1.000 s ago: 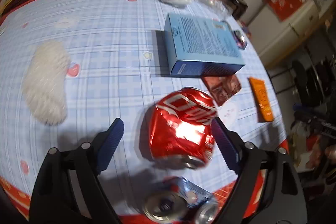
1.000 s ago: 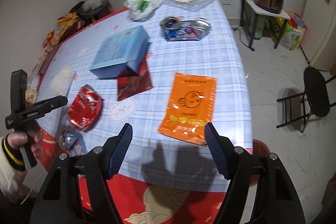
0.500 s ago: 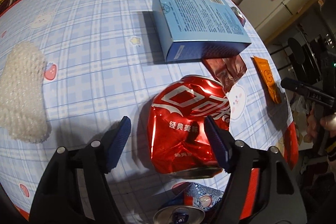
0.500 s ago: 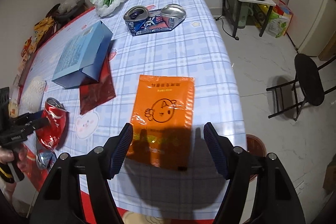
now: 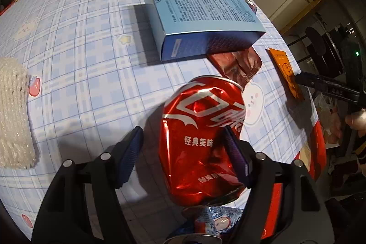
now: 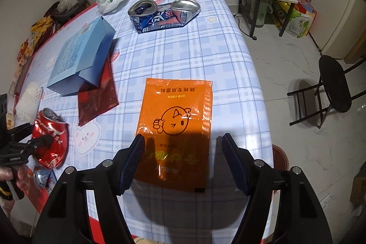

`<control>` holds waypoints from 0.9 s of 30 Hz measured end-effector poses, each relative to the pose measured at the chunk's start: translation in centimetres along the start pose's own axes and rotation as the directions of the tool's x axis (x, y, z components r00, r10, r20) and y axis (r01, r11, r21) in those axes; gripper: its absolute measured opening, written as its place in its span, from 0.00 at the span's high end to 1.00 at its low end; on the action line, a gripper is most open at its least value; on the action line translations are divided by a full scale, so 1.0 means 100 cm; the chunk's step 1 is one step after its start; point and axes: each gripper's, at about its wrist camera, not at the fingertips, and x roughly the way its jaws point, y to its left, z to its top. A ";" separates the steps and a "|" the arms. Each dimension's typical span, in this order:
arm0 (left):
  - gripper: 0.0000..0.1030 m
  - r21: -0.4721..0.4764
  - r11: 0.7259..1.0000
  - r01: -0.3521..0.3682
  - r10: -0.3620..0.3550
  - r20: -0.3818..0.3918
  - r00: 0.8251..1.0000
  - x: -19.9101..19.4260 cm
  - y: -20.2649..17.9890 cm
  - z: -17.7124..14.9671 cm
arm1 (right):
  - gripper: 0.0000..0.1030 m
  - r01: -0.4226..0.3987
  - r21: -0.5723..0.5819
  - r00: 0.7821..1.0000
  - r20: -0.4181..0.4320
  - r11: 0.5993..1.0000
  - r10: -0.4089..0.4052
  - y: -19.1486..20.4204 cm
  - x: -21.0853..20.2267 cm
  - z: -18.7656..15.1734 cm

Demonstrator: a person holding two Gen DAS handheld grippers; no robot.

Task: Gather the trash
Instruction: 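Grasp the red crushed can with the left tool while the right tool grasps the orange packet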

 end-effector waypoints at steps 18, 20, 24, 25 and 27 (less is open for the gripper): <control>0.63 -0.007 0.999 0.036 -0.036 0.017 0.999 -0.002 -0.022 -0.009 | 0.69 0.040 -0.079 0.999 -0.011 0.996 -0.041 0.028 0.009 0.002; 0.67 -0.012 0.999 0.048 -0.048 0.026 0.999 -0.007 -0.023 -0.011 | 0.76 0.021 -0.077 1.000 0.001 0.997 -0.021 0.030 0.002 0.001; 0.85 -0.027 0.998 0.057 -0.055 0.055 0.997 -0.017 -0.026 -0.013 | 0.89 -0.057 -0.055 0.998 0.015 0.997 0.058 0.034 -0.011 -0.001; 0.85 -0.030 0.998 0.047 -0.045 0.058 0.997 -0.019 -0.026 -0.014 | 0.90 -0.076 -0.055 0.997 0.020 0.996 0.077 0.035 -0.015 -0.001; 0.85 -0.043 0.997 0.065 -0.062 0.058 0.996 -0.021 -0.023 -0.015 | 0.92 -0.105 -0.058 0.994 0.024 0.993 0.106 0.039 -0.020 -0.003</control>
